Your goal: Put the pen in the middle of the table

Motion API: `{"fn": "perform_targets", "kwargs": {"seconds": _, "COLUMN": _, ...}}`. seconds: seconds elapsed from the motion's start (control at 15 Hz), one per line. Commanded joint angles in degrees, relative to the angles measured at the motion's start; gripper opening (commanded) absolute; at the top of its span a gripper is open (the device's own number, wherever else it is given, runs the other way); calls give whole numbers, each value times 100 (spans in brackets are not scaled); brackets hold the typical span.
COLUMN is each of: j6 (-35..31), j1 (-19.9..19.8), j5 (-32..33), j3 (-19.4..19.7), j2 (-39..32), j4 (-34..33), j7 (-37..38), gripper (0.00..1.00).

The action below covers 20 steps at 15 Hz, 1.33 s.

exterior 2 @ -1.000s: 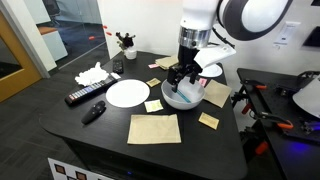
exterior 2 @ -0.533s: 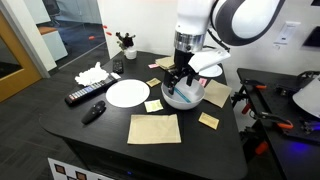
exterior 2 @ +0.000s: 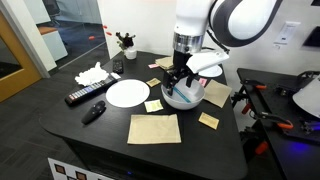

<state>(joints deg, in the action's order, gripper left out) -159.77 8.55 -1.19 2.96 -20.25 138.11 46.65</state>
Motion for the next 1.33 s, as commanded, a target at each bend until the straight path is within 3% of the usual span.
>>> {"fn": "perform_targets", "kwargs": {"seconds": 0.0, "j6": 86, "j1": 3, "j5": -322, "j3": -64, "j2": -44, "j4": -115, "j7": -86, "gripper": 100}}
{"fn": "perform_targets", "kwargs": {"seconds": 0.53, "j6": 112, "j1": 157, "j5": -167, "j3": 172, "j2": 145, "j4": 50, "j7": 67, "gripper": 100}}
{"fn": "perform_targets", "kwargs": {"seconds": 1.27, "j6": 283, "j1": -173, "j5": -355, "j3": 196, "j2": 54, "j4": -57, "j7": -270, "gripper": 100}}
